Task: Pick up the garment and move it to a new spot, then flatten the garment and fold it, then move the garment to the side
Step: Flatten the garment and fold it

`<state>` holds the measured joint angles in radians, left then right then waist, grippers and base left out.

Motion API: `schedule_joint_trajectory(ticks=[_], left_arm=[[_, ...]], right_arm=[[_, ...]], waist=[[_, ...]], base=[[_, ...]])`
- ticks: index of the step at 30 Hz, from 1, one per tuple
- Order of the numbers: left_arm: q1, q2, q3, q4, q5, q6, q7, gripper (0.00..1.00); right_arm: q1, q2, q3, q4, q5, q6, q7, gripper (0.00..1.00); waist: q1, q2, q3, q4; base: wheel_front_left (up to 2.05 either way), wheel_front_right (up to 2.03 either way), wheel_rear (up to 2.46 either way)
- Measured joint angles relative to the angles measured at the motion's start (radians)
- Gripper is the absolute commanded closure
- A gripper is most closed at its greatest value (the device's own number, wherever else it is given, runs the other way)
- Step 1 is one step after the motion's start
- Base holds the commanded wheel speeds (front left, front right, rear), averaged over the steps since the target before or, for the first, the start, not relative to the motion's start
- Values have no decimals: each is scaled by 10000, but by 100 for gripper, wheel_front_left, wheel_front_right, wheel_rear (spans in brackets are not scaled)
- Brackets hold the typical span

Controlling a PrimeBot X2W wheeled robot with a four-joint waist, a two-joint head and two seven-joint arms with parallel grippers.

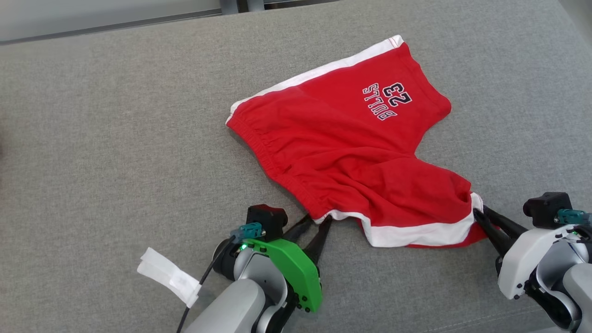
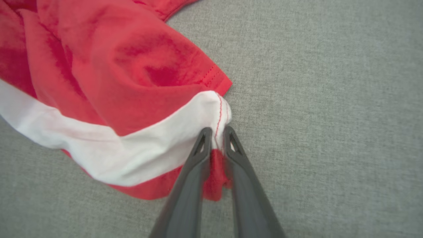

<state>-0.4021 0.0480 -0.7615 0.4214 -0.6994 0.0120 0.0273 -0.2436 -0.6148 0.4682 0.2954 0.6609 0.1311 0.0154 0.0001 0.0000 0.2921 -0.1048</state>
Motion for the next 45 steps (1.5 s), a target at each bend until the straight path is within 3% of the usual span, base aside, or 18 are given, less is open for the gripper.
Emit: schedule_joint_trajectory(ticks=[1, 5, 11, 16, 24, 30, 35, 38, 41, 44, 45], left_arm=[[-15, 0, -59, 31, -33, -23, -40, 100], [-83, -2, -209, 127, -188, -88, -121, 100], [-174, 19, -314, 138, -380, -107, -125, 100], [78, 476, -236, -650, -470, 42, 67, 100], [997, 1730, 382, -3655, -671, 915, 472, 100], [1361, 3028, 849, -6575, -784, 1549, 1490, 100], [1291, 3825, 1388, -8351, -1135, 1896, 2441, 100], [535, 4295, 1833, -8734, -1312, 1898, 3162, 100], [-850, 4510, 2383, -8445, -1745, 1789, 3958, 100], [-2626, 4675, 2832, -7413, -1918, 1632, 4752, 100], [-2626, 4675, 2832, -7413, -1918, 1632, 4752, 100]], right_arm=[[-23, 4, 35, 29, 27, 0, -10, 85], [-81, 10, 125, 128, 109, 0, -117, 99], [-131, 17, 192, 125, 228, 0, -334, 100], [-39, -278, -52, -420, 334, 0, -357, 100], [730, -454, -1444, -2807, 1254, 0, 27, 100], [1314, -489, -2968, -4855, 2583, 0, 543, 100], [1320, -470, -4010, -5561, 3078, -4, 899, 100], [531, -278, -4119, -5574, 3135, -4, 1172, 100], [-1156, -109, -4017, -5018, 2276, -6, 1482, 100], [-3471, 897, -3570, -4090, 1557, -4, 1998, 100], [-3471, 897, -3570, -4090, 1557, -4, 1998, 100]], waist=[[0, 0, -10, -6], [0, 0, -53, -22], [0, 0, -129, 3], [-1, 0, -251, 2], [0, 0, -386, -107], [0, 0, -318, -56], [-1, 0, -83, 42], [0, 0, 190, 96], [0, 0, 581, 147], [0, -1, 1046, 189], [0, -1, 1046, 189]], base=[[0, 0, 0], [0, 0, 0], [0, 0, 0], [0, 0, 0], [0, 0, 0], [0, 0, 0], [0, 0, 0], [0, 0, 0], [0, 0, 0], [0, 0, 0], [0, 0, 0]])
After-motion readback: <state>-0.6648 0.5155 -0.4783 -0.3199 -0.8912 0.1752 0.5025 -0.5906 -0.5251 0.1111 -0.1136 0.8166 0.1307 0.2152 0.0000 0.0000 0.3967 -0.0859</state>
